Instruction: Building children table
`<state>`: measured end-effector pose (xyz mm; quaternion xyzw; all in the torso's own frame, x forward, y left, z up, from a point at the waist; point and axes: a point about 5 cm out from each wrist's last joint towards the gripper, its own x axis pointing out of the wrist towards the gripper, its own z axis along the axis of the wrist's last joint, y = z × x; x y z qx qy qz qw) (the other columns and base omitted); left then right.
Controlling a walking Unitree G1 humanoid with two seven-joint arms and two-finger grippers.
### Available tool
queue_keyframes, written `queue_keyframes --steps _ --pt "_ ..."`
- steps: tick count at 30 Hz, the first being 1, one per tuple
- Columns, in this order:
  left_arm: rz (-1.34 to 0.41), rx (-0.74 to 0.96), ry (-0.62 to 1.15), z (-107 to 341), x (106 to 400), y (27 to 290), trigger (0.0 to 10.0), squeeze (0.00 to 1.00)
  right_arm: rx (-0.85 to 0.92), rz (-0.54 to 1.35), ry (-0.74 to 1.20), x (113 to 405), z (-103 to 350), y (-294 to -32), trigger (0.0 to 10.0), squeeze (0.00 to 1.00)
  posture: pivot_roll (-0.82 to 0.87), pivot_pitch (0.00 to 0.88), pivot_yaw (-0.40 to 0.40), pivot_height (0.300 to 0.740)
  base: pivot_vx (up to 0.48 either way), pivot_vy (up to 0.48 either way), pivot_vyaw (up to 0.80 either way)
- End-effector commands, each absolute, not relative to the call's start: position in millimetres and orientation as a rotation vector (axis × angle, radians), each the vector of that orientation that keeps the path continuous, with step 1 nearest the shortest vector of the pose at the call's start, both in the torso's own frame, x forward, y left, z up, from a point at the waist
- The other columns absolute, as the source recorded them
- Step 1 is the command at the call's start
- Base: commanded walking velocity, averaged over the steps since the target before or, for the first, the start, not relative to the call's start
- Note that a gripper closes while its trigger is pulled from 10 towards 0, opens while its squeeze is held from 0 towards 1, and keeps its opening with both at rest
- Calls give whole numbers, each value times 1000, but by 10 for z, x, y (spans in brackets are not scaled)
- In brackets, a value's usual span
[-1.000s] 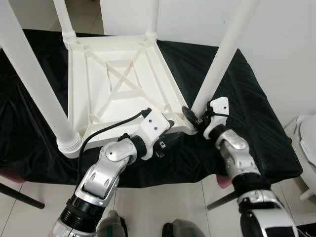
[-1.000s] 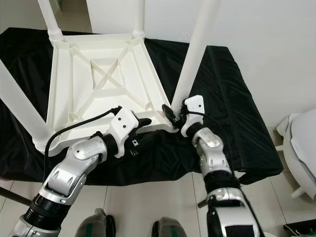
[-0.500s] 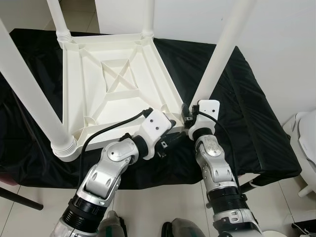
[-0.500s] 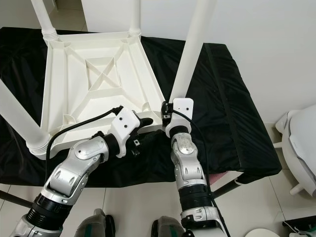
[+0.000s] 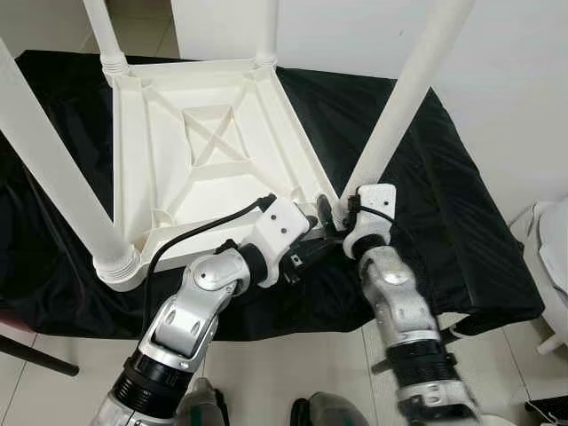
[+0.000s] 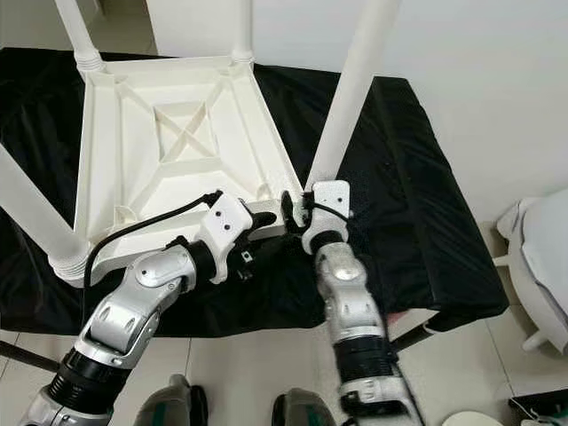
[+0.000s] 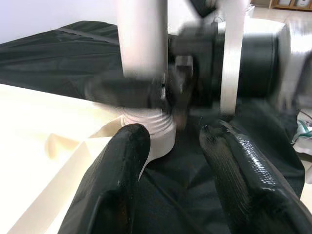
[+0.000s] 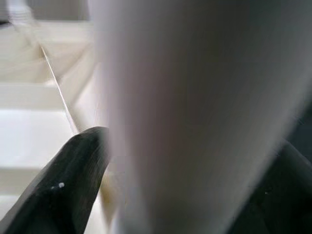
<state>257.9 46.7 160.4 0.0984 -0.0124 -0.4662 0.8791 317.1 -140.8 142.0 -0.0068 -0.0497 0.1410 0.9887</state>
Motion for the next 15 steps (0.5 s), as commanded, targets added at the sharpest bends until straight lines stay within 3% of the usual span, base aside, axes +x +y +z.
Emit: queue_keyframes --steps 1,6,15 --pt "-937 210 -22 1599 2585 474 10000 0 -22 384 -94 3183 1403 -1450 10000 0 -111 21 -45 740 0 0 0" --pt "-939 214 -22 1602 2583 484 10000 0 -86 594 -76 3209 1425 -1563 10000 0 -107 16 -43 740 0 0 0" --pt "-943 216 -26 1613 2588 467 10000 0 -139 750 -53 3252 1349 -1533 10000 0 -97 7 -45 740 0 0 0"
